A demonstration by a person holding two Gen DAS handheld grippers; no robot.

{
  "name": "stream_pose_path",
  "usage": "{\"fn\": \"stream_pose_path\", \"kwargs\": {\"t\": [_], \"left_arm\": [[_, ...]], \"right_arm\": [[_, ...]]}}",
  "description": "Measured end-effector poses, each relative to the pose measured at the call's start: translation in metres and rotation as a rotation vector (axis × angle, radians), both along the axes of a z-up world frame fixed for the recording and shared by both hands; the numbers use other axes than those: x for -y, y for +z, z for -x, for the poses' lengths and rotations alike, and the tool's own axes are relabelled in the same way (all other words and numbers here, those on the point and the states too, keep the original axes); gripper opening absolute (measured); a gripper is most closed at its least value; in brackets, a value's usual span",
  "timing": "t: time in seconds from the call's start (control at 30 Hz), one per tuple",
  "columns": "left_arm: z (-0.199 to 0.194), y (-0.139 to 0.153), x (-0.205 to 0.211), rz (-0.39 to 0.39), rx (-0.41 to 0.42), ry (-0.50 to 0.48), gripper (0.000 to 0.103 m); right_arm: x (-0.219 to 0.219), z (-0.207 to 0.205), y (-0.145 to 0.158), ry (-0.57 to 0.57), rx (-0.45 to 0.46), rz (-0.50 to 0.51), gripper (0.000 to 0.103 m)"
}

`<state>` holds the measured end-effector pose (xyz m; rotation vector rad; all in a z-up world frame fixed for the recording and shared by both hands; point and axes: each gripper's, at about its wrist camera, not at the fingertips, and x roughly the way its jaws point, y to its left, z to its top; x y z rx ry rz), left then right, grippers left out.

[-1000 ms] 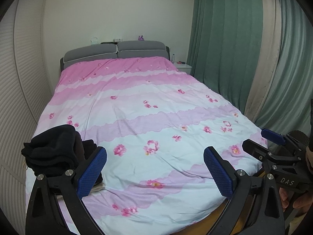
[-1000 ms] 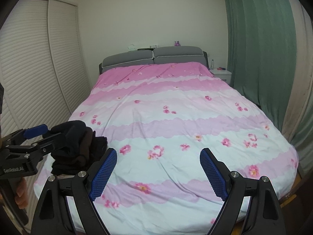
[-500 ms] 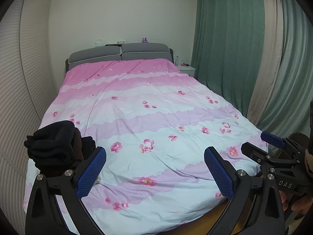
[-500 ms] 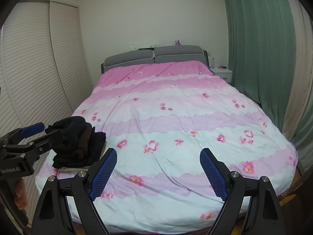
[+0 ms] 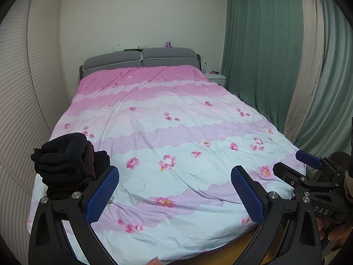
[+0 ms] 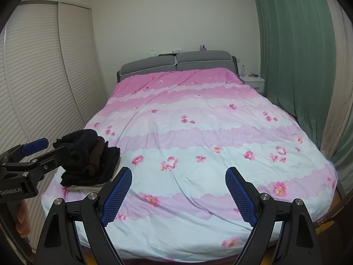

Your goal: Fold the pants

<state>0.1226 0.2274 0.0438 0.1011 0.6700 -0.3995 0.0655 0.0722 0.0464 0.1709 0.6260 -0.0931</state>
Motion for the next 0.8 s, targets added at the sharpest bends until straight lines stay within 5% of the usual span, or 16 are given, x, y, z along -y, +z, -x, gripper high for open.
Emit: {"fn": "stream_pose_path", "kwargs": {"t": [0.8], "left_arm": [[0.005, 0.002, -0.003, -0.002, 0.025, 0.006, 0.103]], "right_arm": [[0.011, 0.008, -0.002, 0.006, 0.007, -0.005, 0.087]]}}
